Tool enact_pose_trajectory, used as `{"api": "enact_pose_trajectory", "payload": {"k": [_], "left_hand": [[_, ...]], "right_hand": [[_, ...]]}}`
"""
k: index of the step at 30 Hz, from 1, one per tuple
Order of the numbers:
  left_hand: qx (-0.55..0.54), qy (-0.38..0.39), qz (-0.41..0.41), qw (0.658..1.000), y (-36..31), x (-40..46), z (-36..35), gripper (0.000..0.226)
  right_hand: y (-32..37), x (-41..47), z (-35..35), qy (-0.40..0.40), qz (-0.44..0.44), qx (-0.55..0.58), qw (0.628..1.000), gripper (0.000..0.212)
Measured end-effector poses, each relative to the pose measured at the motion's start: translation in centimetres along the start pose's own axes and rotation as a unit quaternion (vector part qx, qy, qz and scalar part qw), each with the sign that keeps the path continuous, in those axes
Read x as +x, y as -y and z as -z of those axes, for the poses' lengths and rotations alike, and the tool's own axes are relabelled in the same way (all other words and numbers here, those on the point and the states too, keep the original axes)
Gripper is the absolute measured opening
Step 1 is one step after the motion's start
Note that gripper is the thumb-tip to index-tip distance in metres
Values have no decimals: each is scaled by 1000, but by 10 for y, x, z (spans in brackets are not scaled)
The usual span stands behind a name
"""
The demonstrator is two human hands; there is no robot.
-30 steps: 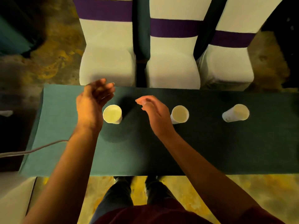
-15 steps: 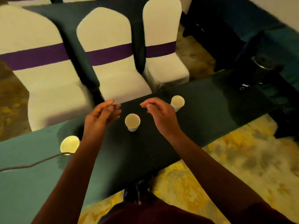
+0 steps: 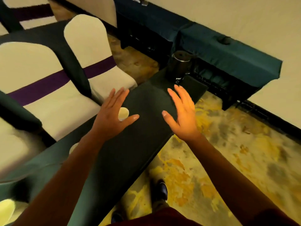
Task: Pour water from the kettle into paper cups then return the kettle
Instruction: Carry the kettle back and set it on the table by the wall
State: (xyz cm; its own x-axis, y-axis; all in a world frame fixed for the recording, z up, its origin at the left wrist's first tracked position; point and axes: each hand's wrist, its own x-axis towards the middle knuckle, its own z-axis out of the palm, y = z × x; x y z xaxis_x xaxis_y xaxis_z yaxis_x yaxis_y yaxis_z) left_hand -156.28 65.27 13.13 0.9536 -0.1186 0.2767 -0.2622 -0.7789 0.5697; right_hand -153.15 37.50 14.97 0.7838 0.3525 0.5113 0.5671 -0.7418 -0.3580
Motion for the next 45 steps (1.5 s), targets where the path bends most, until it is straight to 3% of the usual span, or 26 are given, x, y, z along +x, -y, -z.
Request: {"api": "enact_pose_trajectory", "payload": {"k": [15,30,36,41,45], "left_hand": [[71,-50,-8,996,-70,207,-118,81],[-49,-31,63,996,-36,414,-230,82],[-90,-47,122,987,-34,470,-249,70],[-103,-149,210,961,-34,493,-268,61],[-176,-218,279,919,-31,508,-292,43]], "right_hand": [[-221,69,73,7,-39,5,999,71],[-392,199,11,15,-94,49,994,63],[-450,251,-6,24,-90,74,993,64],[-501,279,-26,55,-90,117,988,61],[-534,299,-48,87,-102,153,979,63]]}}
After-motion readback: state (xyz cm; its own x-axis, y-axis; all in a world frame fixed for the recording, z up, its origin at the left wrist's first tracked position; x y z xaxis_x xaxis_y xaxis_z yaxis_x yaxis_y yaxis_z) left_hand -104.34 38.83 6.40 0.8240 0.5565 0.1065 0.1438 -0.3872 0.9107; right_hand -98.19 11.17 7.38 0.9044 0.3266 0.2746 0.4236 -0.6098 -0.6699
